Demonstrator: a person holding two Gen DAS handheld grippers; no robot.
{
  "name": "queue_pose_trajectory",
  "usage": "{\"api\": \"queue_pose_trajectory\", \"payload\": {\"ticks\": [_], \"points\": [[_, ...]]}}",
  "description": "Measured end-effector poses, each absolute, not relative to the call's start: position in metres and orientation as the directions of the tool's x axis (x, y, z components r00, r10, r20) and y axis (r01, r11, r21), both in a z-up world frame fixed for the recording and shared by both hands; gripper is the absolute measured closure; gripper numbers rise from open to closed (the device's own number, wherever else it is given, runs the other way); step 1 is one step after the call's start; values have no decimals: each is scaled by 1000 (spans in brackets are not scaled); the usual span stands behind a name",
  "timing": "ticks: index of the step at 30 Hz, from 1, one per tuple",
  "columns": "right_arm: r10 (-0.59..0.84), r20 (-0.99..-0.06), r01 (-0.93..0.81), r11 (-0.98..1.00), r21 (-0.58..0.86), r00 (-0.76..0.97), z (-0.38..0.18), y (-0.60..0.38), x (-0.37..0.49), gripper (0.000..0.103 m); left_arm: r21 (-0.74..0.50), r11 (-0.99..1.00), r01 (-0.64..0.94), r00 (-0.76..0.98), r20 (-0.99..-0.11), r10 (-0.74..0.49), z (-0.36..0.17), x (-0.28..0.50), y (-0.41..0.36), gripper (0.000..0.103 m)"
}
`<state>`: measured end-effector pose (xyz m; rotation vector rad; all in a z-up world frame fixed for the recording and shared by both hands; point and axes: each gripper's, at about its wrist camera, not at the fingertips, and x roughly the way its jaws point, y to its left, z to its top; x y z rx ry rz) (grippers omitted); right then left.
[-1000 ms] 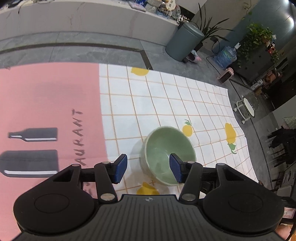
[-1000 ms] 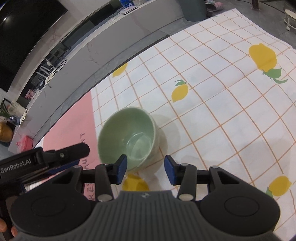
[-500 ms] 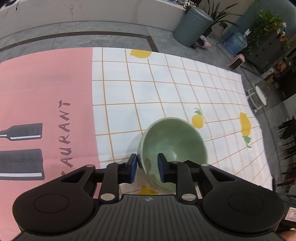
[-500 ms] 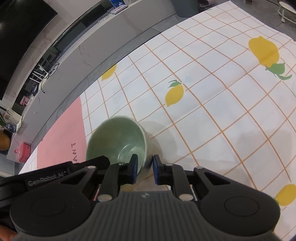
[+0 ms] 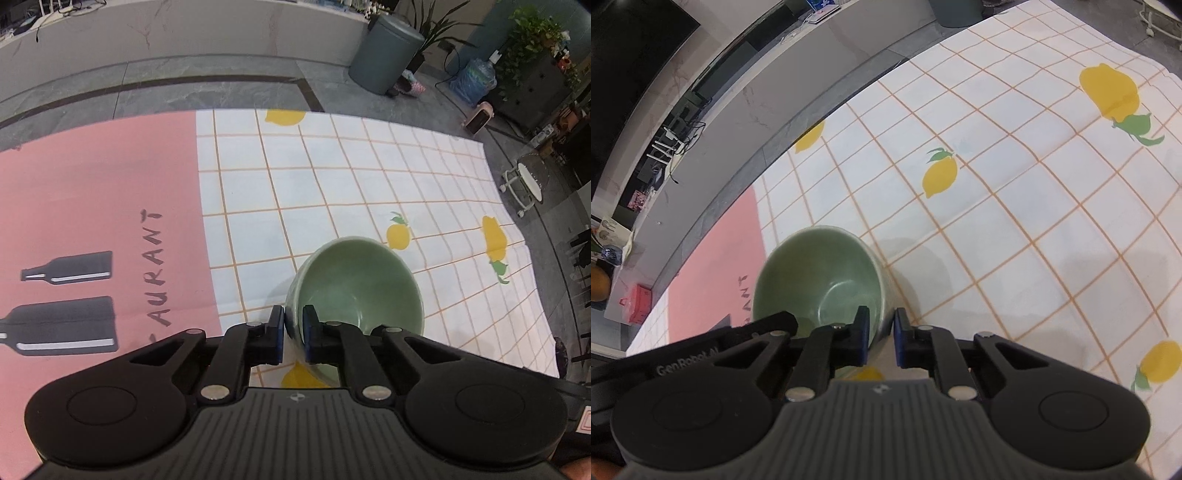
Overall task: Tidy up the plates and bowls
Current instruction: 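Close the right gripper on the green bowl rim while the left gripper also grips it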
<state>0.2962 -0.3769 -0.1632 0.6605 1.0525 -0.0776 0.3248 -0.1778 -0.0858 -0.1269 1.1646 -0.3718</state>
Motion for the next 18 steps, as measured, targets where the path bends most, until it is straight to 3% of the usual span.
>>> {"api": "queue_pose_trajectory", "payload": {"ticks": [18], "points": [[339,-729,239,791,563,594,-94,-343,211,92,-304,938,164,458,-819,-345,-9,241,-131,93]]}}
